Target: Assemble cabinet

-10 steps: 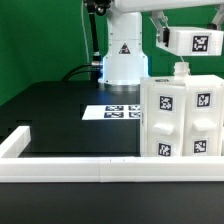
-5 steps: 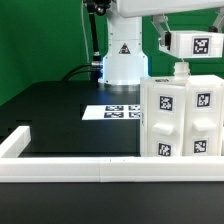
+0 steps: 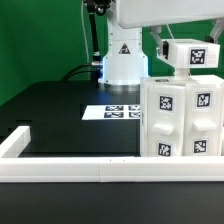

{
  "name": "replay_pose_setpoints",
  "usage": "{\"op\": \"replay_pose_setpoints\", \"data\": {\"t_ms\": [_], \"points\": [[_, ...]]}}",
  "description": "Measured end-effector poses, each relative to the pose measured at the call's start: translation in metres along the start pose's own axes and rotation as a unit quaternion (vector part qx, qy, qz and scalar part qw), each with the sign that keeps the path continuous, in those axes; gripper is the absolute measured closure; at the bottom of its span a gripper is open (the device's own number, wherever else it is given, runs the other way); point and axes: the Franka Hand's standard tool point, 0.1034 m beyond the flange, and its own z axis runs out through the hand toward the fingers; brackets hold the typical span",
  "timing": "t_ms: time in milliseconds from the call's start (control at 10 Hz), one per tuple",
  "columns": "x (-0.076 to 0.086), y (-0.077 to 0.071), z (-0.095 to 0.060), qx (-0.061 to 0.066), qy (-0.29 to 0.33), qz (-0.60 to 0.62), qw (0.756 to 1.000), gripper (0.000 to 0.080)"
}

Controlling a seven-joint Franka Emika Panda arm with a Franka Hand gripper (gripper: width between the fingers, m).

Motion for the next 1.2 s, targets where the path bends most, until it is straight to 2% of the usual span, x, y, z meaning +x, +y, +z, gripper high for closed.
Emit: {"op": "replay_pose_setpoints", "data": {"t_ms": [200,500,900,1100,1200], "points": [[0.005,0.003,0.000,0.000,0.009,0.000,1.000,0.0242],[0.005,0.001,0.010,-0.001,0.005,0.000,1.000,0.0242],[0.006,0.001,0.011,-0.001,0.006,0.000,1.000,0.0242],[0.006,0.001,0.012,-0.001,0.006,0.000,1.000,0.0167],[0.006,0.001,0.012,-0.001,0.006,0.000,1.000,0.0167]]}}
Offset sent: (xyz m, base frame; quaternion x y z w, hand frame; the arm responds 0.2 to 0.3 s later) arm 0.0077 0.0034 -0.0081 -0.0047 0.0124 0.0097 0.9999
